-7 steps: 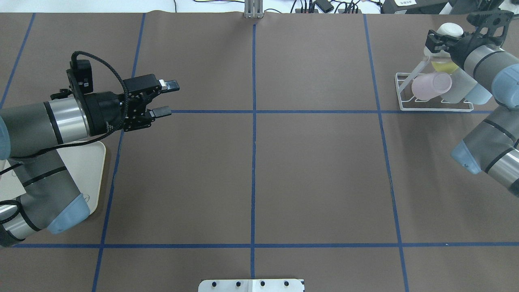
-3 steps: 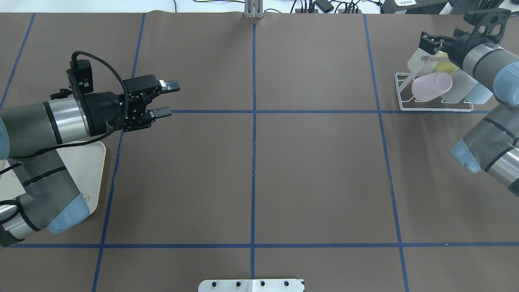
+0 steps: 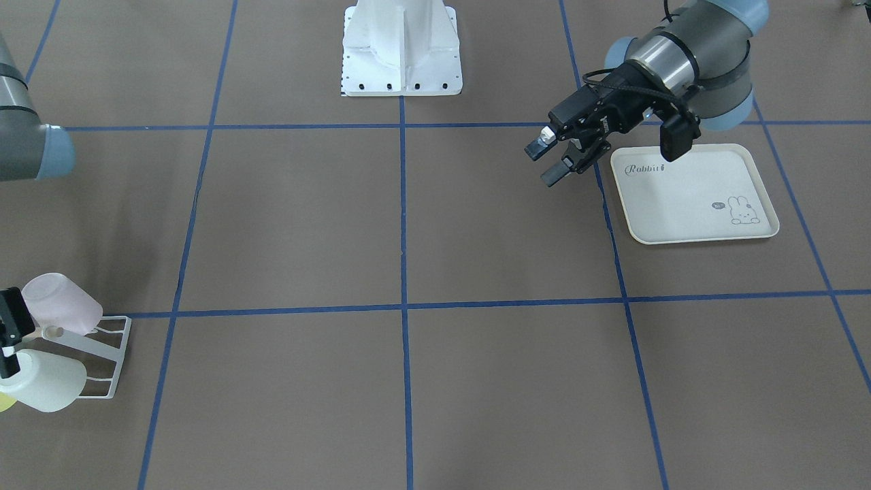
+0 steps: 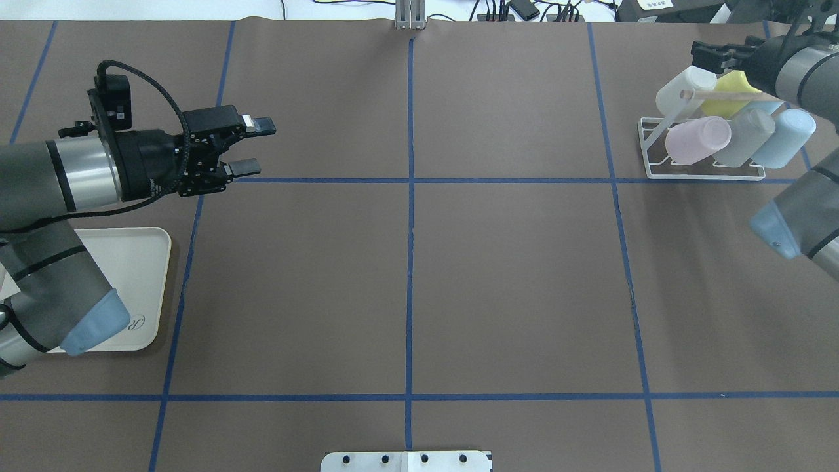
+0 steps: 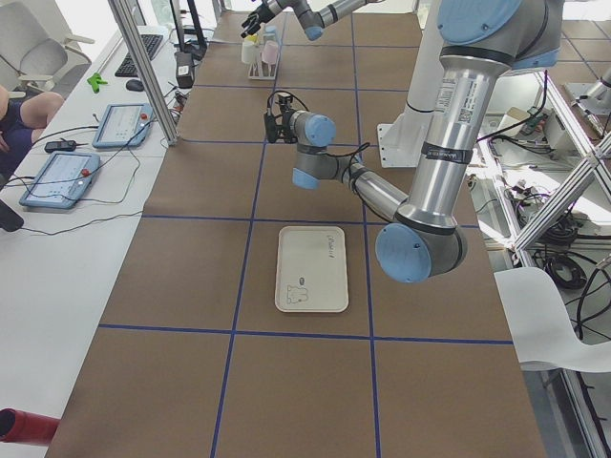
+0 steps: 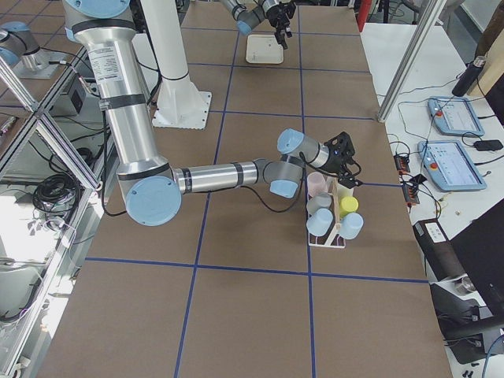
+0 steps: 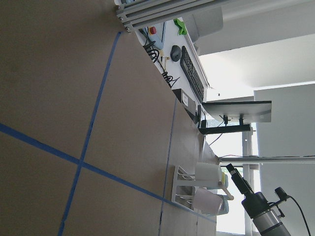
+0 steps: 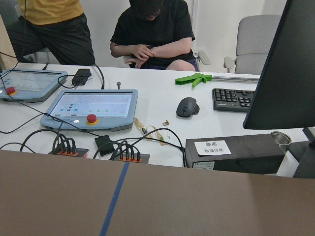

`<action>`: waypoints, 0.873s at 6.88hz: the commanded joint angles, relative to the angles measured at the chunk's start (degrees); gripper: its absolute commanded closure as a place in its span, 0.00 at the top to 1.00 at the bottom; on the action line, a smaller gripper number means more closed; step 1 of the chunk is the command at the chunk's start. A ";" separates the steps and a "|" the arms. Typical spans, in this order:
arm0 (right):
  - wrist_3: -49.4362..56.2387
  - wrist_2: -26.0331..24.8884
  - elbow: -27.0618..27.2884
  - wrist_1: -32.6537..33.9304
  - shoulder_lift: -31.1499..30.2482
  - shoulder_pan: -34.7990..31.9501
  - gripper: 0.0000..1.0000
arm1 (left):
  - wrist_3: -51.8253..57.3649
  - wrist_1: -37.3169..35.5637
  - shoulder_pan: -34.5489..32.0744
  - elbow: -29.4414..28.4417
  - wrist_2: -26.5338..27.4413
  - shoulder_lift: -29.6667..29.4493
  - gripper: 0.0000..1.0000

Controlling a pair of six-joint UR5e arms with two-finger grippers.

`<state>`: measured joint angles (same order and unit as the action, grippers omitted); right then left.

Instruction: Transfer IKEA cup to right arm and place on rack

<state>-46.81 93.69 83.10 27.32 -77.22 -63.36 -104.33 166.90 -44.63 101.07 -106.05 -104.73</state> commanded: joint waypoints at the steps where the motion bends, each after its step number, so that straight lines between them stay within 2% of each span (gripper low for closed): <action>1: 3.45 18.55 6.70 12.60 -1.09 -11.12 1.00 | 12.58 -8.12 -9.90 0.97 -10.27 0.06 1.00; 2: 11.14 24.63 8.38 18.24 -2.66 -16.13 1.00 | 22.32 -11.47 -13.60 1.06 -12.84 1.54 1.00; 4: 23.47 31.25 8.66 25.81 -5.65 -21.96 1.00 | 39.73 -16.76 -18.71 0.97 -15.14 5.04 1.00; 6: 34.62 37.06 8.57 33.98 -8.81 -26.79 1.00 | 62.03 -17.92 -23.45 -0.16 -15.50 12.15 1.00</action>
<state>-19.22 127.09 91.64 56.17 -84.08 -87.12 -55.38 149.82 -64.95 101.63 -121.13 -96.56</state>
